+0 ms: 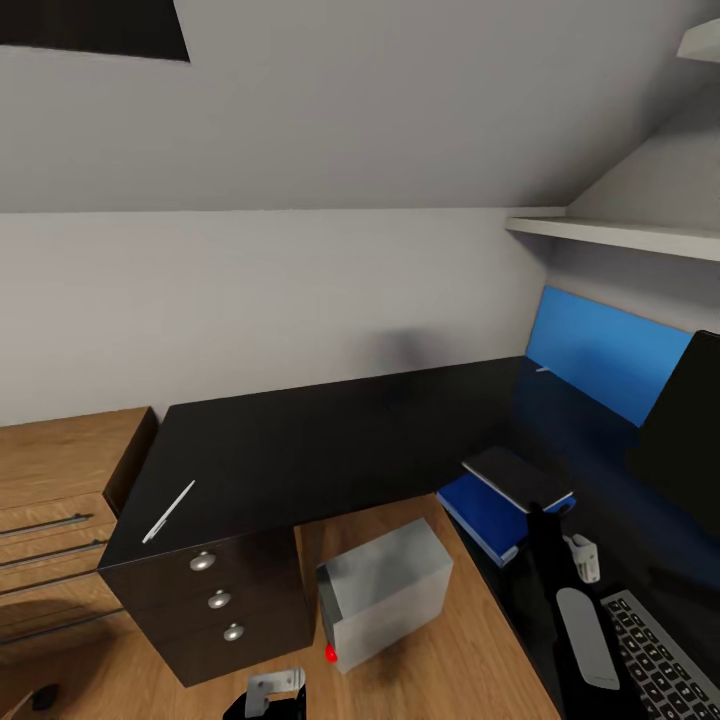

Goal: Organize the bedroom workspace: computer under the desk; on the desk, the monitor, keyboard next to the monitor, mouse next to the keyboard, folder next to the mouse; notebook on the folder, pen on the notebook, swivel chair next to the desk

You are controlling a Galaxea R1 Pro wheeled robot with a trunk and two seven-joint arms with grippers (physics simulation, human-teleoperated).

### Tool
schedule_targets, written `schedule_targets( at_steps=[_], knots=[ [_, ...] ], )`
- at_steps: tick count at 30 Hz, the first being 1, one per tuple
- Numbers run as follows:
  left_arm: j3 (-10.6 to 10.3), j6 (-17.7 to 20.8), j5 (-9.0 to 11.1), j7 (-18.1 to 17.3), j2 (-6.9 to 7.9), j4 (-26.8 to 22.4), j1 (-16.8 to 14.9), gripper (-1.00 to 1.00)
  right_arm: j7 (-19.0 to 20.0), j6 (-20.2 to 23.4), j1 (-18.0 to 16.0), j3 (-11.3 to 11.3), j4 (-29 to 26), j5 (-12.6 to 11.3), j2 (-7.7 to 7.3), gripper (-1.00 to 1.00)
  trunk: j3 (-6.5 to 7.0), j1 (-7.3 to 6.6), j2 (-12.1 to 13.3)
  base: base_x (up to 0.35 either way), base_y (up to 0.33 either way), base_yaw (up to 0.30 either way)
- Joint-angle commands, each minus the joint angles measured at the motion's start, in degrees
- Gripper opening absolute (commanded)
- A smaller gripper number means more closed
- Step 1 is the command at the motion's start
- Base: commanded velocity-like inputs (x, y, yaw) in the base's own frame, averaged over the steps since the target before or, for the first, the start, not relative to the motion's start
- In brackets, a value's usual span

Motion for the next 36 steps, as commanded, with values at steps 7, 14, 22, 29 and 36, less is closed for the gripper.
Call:
schedule_targets(
  at_steps=[7, 14, 22, 29, 36],
  knots=[
    [-0.15, 0.25, 0.53, 0.39, 0.03, -0.14, 0.01, 1.00, -0.59, 0.35, -0.05, 0.00, 0.27, -0.57, 0.05, -1.00, -0.05, 0.00, -0.03, 0.000, 0.000, 0.000],
    [-0.15, 0.25, 0.53, 0.39, 0.02, -0.14, 0.01, 1.00, -0.64, 0.35, -0.05, 0.01, 0.25, -0.56, 0.01, -1.00, -0.05, 0.00, -0.03, 0.000, 0.000, 0.000],
    [-0.15, 0.25, 0.53, 0.39, 0.02, -0.14, 0.01, 1.00, -0.72, 0.30, -0.05, 0.02, 0.20, -0.56, -0.02, 1.00, -0.05, 0.00, -0.03, 0.000, 0.000, 0.000],
    [-0.15, 0.25, 0.54, 0.32, 0.03, -0.14, 0.01, 1.00, -0.64, 0.27, -0.05, 0.02, 0.16, -0.56, -0.02, 1.00, -0.05, 0.00, -0.03, 0.000, 0.000, 0.000],
    [-0.15, 0.25, 0.50, 0.30, 0.03, -0.14, 0.01, 1.00, -0.57, 0.26, -0.05, 0.02, 0.06, -0.49, -0.02, 1.00, -0.05, 0.00, -0.03, 0.000, 0.000, 0.000]
  ],
)
